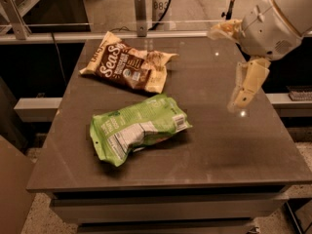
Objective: Pick green rice chip bag
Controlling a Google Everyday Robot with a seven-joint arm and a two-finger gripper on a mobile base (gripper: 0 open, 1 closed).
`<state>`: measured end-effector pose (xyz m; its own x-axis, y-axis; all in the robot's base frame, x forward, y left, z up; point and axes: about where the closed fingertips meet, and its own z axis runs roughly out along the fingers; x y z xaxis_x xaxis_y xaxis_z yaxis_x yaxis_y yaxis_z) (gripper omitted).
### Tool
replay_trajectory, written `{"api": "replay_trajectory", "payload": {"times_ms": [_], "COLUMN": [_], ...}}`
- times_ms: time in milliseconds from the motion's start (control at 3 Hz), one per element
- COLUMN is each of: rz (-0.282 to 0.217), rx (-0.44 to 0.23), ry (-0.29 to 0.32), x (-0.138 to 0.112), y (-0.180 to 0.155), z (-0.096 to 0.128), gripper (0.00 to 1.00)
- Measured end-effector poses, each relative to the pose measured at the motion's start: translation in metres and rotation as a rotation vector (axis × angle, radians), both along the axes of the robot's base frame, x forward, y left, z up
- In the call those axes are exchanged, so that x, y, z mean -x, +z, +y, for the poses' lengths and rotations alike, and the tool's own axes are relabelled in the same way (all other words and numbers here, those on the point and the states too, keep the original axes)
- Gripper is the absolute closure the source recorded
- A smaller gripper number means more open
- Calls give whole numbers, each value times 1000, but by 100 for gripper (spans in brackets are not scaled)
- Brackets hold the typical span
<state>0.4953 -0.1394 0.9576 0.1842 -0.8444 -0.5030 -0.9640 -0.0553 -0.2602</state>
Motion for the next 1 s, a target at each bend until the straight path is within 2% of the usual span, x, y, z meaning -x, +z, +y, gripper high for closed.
{"api": "replay_trajectory", "payload": {"times_ms": [333, 667, 1000], "rz": [-2, 37, 74], "rx": [-43, -24, -49], "ry": [38, 75, 143], "x": [-4, -9, -8], "y": [-1, -12, -29], "z": [9, 29, 65], "gripper": [0, 0, 0]}}
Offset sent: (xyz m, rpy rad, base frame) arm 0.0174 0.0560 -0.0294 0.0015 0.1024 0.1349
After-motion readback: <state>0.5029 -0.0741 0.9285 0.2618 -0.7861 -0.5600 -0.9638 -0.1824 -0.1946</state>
